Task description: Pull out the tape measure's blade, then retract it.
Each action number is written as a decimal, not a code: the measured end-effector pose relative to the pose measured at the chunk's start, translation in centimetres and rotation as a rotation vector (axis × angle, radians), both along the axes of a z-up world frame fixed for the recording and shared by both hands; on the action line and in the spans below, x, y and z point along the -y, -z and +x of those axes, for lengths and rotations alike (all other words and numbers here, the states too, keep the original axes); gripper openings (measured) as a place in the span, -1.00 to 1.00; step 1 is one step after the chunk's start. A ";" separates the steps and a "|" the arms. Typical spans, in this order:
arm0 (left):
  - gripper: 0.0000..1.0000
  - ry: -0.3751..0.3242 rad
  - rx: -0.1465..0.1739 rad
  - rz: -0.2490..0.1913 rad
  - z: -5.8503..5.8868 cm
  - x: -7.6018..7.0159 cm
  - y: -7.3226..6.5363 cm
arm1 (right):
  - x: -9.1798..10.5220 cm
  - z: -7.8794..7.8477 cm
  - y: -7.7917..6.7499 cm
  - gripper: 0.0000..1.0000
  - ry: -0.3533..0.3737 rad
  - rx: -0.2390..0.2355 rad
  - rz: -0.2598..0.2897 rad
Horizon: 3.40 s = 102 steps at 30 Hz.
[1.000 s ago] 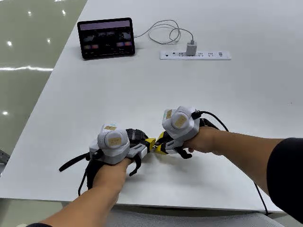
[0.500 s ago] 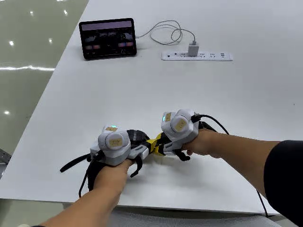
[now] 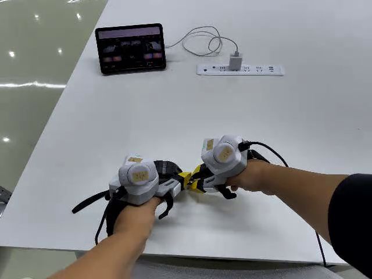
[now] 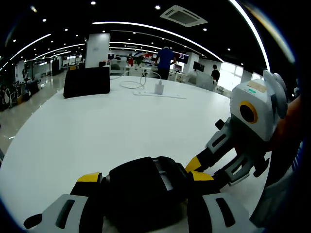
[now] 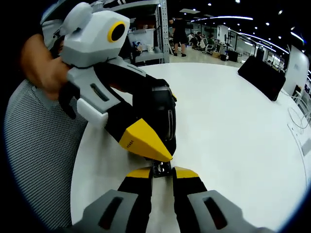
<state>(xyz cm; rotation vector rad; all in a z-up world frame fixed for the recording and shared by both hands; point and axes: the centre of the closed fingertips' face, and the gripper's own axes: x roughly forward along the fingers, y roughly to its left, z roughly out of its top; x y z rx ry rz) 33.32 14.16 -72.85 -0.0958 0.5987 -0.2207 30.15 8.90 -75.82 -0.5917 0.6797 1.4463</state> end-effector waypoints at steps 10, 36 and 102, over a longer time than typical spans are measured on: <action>0.31 -0.002 0.001 -0.003 0.0 0.0 0.0 | -0.4 0.2 0.1 -0.79 -0.005 0.007 -0.008; 0.29 0.007 -0.005 -0.020 -0.1 0.0 0.1 | -0.7 0.1 0.0 -0.81 0.038 -0.019 0.001; 1.00 0.401 -0.091 -0.107 -3.3 1.3 -1.8 | 5.7 0.0 -3.8 -0.17 0.247 0.002 0.101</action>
